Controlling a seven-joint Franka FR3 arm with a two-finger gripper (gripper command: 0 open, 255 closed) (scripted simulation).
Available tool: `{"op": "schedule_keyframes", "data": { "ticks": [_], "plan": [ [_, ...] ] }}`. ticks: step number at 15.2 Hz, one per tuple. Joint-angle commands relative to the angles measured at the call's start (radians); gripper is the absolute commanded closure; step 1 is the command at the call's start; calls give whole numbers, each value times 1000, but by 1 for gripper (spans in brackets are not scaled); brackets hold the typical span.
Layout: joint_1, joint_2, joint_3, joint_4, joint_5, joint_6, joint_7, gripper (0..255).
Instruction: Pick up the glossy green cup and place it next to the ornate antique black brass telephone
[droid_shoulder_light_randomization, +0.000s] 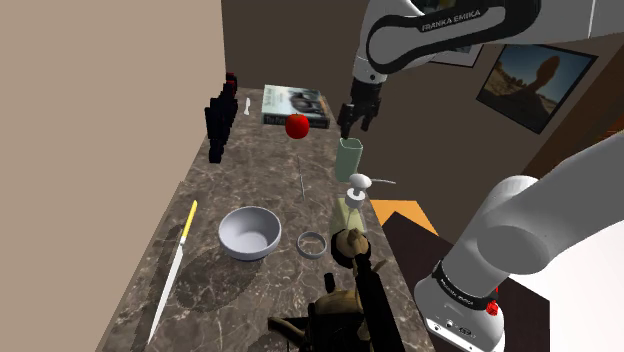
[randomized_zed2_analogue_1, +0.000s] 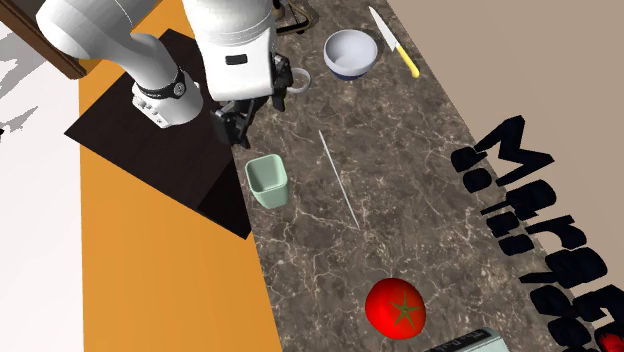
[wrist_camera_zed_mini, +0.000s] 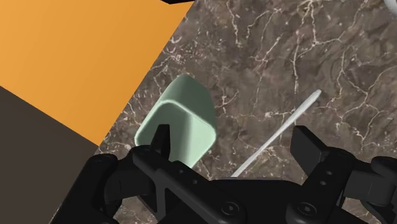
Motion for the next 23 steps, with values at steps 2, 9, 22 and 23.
{"op": "schedule_keyframes", "data": {
  "ticks": [2, 9, 22, 23],
  "plan": [
    [2, 111, -25, 20, 18, 72, -27, 0],
    [1, 218, -45, -3, 36, 187, -53, 0],
    [0, 237, -47, -21, 38, 224, -55, 255],
    [0, 237, -47, -21, 38, 224, -55, 255]
  ]
}}
